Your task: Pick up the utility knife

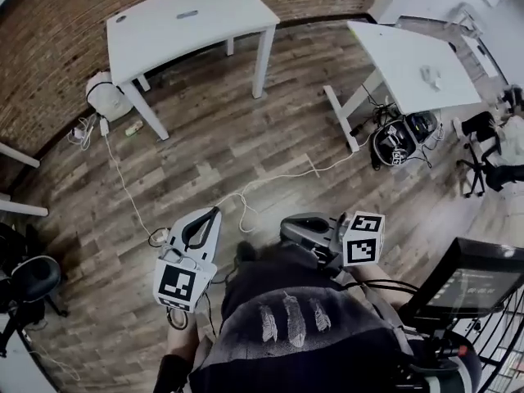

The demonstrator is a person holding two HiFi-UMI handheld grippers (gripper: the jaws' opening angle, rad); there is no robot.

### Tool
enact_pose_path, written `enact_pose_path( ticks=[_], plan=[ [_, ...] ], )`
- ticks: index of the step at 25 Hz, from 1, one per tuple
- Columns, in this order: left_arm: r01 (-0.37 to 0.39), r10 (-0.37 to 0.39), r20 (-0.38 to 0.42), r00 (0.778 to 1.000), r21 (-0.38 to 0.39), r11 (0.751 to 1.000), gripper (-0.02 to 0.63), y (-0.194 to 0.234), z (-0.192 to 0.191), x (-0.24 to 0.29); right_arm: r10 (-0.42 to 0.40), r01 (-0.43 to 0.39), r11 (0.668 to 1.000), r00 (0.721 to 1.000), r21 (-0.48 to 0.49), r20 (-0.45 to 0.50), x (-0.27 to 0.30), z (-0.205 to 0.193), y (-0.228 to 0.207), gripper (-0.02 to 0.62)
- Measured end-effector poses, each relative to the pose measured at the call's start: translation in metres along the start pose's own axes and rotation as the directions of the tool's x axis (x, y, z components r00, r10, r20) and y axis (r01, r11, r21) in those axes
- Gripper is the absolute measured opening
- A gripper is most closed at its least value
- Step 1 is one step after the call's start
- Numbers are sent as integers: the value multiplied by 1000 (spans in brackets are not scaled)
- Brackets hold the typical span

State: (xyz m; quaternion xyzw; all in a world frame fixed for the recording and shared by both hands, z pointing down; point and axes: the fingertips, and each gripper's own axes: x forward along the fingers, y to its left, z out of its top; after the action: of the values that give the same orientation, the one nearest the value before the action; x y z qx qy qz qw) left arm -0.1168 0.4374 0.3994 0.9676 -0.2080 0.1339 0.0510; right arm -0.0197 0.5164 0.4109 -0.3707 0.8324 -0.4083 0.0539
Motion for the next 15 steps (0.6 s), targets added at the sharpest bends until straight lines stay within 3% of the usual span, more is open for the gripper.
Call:
enact_pose_path(
  ticks=[4, 9, 15],
  plan=[
    [41, -41, -15, 999, 1, 999, -5, -24, 5, 26, 37, -37, 999, 999, -5, -21, -9, 5, -11, 0],
    [12, -7, -74, 997, 62, 998, -5, -27, 17, 37, 150, -150, 987, 989, 56, 10, 6, 21, -27, 0],
    [-44, 50, -114, 992, 55, 997, -5, -31, 43, 67, 283, -280, 957, 959, 75, -28, -9, 49, -47, 0]
  ],
)
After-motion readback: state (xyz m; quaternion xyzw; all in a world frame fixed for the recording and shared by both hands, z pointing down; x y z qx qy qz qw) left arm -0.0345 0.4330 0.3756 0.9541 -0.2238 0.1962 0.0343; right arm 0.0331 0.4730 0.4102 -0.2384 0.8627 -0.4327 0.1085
